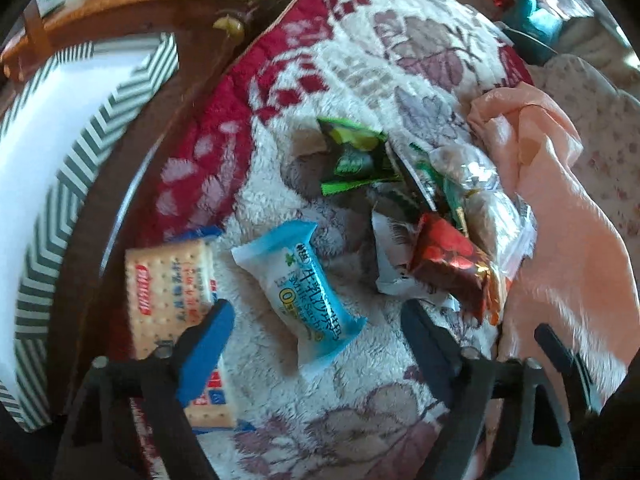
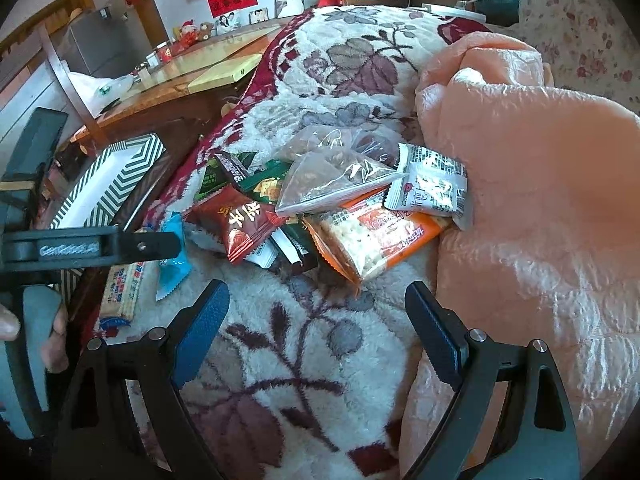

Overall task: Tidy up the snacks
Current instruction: 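Grasp the blue-and-white wafer packet with the left gripper, then lift the blue wafer packet with the left gripper while the right gripper grasps the red candy packet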

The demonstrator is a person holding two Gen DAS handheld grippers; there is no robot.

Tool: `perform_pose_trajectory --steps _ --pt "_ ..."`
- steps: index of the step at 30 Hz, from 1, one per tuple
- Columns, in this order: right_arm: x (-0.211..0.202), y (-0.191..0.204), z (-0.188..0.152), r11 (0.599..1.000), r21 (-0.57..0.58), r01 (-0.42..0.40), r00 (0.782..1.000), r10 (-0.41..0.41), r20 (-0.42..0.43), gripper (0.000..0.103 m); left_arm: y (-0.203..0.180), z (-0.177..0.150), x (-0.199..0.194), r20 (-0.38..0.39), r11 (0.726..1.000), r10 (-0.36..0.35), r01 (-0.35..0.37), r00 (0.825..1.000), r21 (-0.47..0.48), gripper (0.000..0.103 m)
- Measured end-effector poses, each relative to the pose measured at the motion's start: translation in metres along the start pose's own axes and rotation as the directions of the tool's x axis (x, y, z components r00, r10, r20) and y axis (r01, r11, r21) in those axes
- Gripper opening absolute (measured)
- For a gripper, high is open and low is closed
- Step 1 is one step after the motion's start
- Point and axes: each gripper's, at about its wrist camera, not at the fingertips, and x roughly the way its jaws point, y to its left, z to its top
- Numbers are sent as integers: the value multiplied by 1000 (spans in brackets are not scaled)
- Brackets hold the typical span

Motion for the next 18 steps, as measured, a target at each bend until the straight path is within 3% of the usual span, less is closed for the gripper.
perform_pose_trajectory --steps 5,9,18 --pt "0 2 0 1000 -17 -4 1000 4 1 90 10 0 10 -8 999 -3 2 1000 -47 65" --pt "-4 9 2 998 -61 -21 999 23 30 90 22 2 11 -9 997 -17 17 1000 -81 34" --pt "-4 47 42 947 -295 -127 988 149 52 89 29 -8 2 8 999 -29 30 1000 -30 30"
